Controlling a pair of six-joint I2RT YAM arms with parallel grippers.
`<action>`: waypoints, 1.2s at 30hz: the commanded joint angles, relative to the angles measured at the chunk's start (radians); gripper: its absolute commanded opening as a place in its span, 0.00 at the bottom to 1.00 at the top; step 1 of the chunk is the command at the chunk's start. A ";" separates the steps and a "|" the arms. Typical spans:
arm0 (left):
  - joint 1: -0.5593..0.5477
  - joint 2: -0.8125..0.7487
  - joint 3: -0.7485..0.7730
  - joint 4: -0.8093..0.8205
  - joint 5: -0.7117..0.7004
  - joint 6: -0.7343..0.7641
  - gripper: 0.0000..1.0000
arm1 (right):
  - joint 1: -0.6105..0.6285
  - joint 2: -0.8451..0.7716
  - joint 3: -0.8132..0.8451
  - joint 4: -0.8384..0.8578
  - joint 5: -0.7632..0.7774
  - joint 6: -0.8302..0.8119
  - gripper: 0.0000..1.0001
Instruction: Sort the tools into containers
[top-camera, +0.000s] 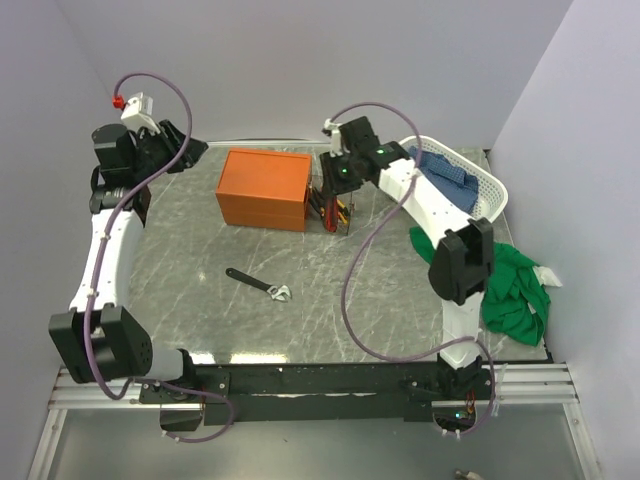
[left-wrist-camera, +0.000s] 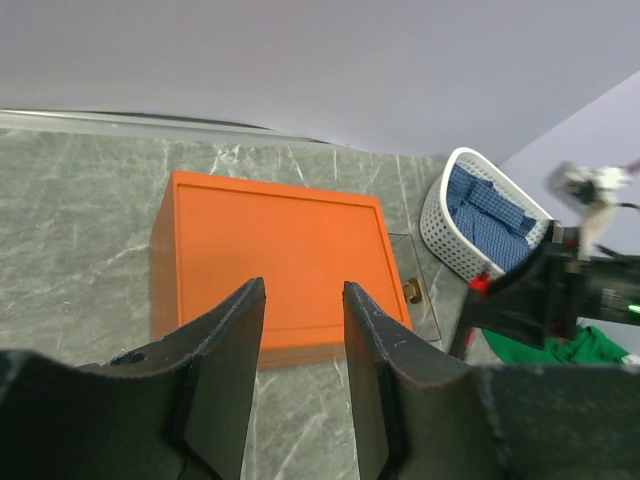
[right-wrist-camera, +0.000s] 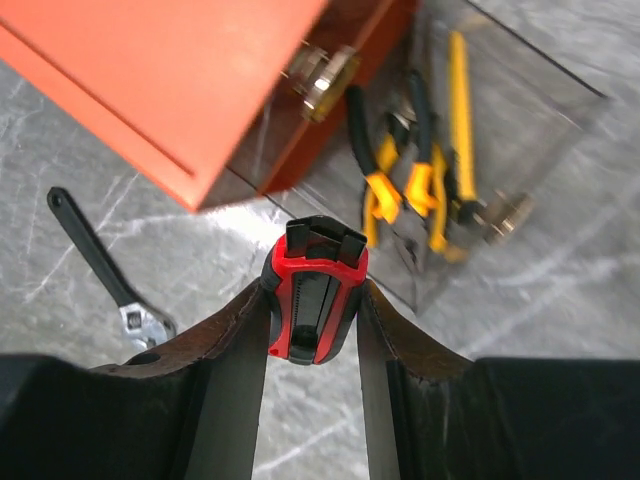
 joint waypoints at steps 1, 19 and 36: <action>0.019 -0.077 -0.039 0.001 -0.005 0.029 0.43 | 0.015 0.090 0.103 0.014 0.053 -0.041 0.00; 0.055 -0.083 -0.071 0.023 0.012 -0.002 0.44 | -0.032 0.169 0.251 0.035 0.114 -0.114 0.00; 0.053 -0.069 -0.088 0.026 0.012 -0.005 0.44 | 0.035 0.307 0.289 -0.012 0.162 -0.353 0.34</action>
